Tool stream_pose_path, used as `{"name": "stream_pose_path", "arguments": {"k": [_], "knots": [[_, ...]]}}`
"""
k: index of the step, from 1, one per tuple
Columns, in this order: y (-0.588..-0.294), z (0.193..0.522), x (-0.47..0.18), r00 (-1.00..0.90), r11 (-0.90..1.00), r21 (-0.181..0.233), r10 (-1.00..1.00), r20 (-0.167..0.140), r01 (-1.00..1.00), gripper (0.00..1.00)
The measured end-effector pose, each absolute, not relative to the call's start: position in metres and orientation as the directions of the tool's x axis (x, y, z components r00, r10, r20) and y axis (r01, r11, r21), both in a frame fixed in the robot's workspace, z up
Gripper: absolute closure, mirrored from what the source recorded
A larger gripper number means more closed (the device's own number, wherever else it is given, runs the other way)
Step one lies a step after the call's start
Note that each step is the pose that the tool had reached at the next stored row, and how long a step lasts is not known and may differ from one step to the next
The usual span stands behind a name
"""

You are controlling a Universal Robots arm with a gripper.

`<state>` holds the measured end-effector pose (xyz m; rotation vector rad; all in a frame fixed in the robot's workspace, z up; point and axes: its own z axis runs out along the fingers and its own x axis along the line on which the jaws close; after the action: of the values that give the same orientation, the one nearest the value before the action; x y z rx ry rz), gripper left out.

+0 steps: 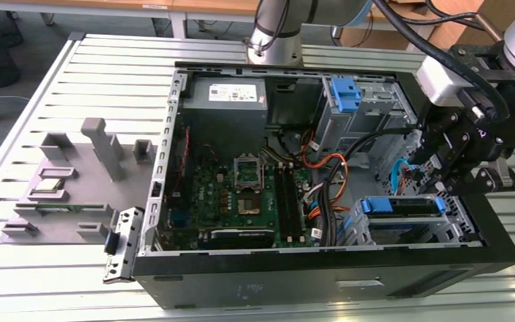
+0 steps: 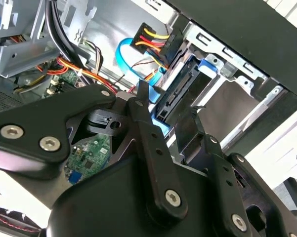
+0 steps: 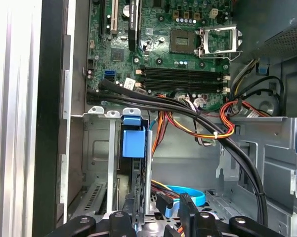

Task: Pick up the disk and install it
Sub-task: 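Insert the first disk wire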

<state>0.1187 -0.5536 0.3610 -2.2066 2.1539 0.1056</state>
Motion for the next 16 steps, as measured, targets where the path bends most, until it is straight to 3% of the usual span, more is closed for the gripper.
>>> {"name": "stream_pose_path", "arguments": {"k": [16], "knots": [[-0.5536, 0.3518, 0.1201, 0.024, -0.024, 0.008, -0.996, -0.088, -1.0, 0.52]]}}
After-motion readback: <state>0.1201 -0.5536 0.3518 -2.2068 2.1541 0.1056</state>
